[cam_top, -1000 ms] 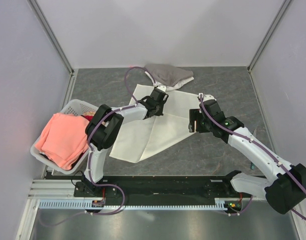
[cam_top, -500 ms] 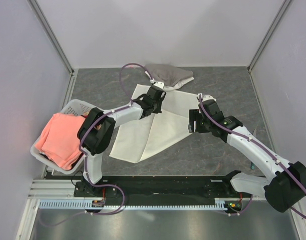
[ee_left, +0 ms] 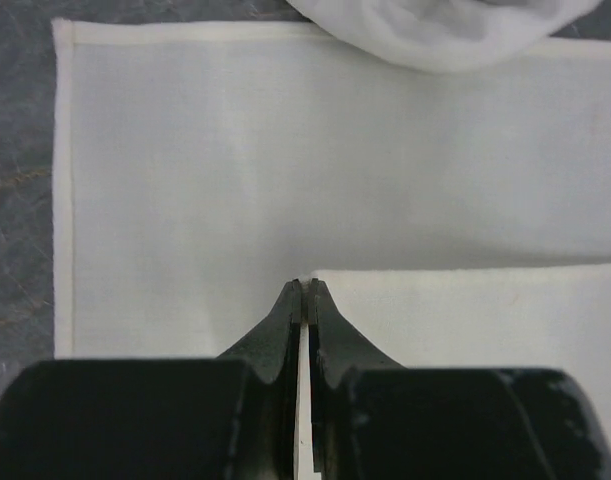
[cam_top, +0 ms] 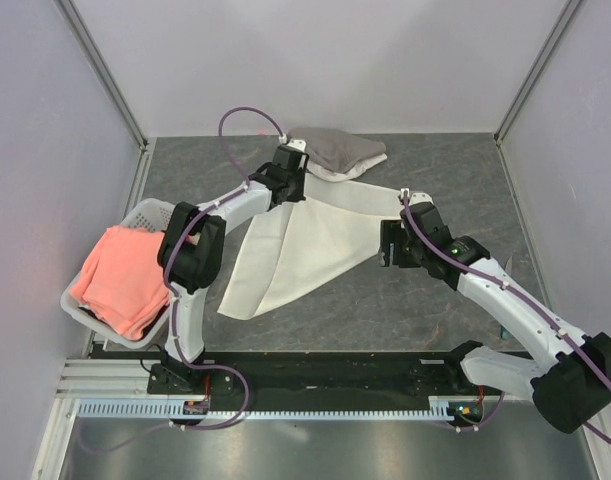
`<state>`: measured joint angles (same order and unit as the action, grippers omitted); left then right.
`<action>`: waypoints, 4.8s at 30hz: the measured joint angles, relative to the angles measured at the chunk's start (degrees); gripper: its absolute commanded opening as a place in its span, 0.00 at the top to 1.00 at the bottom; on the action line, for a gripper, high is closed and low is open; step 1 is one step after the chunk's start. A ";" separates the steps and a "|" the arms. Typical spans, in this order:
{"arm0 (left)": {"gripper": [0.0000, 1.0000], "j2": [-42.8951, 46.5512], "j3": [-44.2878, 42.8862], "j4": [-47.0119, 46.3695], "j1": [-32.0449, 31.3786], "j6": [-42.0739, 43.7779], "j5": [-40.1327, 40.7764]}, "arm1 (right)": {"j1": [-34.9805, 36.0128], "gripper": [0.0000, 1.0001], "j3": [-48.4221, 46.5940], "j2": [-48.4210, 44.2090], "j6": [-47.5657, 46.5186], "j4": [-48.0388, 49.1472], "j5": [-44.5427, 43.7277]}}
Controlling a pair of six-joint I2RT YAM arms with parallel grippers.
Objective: Fold the napkin, place the utensils inside, and roll it up
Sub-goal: Fold the napkin
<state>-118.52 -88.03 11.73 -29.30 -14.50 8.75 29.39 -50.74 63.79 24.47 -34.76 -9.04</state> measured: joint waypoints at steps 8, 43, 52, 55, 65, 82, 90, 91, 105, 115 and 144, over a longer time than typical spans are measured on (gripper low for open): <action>0.98 -8.07 -9.64 3.89 5.49 1.88 -4.31 | 0.00 0.22 -0.02 0.94 -0.02 -0.07 -1.25; 0.98 -20.28 -34.49 10.60 12.66 6.93 -10.91 | 0.00 0.21 -0.07 7.76 -0.22 0.92 -1.40; 0.98 -23.50 -38.18 11.34 14.12 7.72 -12.39 | 0.00 0.21 -0.13 8.63 -0.22 0.94 -1.38; 0.98 -24.30 -39.23 11.43 14.47 7.82 -12.66 | 0.00 0.21 -0.20 9.01 -0.20 1.09 -1.38; 0.98 -25.11 -41.88 11.85 15.80 7.87 -14.40 | 0.00 0.21 -0.61 10.23 -0.20 1.33 -1.09; 0.98 -28.22 -44.70 12.02 16.61 7.93 -14.93 | 0.00 0.21 -0.83 11.45 -0.20 1.64 -0.92; 0.98 -29.31 -46.49 11.93 16.70 7.93 -14.95 | 0.00 0.20 -0.90 12.37 -0.20 1.77 -0.92; 0.98 -29.31 -46.51 11.91 16.70 7.96 -14.95 | 0.00 0.20 -0.94 12.46 -0.20 1.79 -0.92; 0.98 -29.33 -47.04 11.69 16.76 7.96 -14.91 | 0.00 0.20 -1.18 14.01 -0.22 2.12 -0.90; 0.95 -30.16 -47.23 10.78 17.11 7.96 -14.91 | 0.00 0.20 -1.49 14.14 -0.20 2.19 -0.96; 0.07 6.86 9.57 -11.85 8.11 -6.80 -12.26 | -8.48 0.11 -12.85 16.76 -1.31 4.81 -0.79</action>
<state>-111.66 -78.46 -0.12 -21.19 -21.30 -3.51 20.91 -63.59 80.55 23.16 -29.95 -9.82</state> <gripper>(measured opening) 0.929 0.885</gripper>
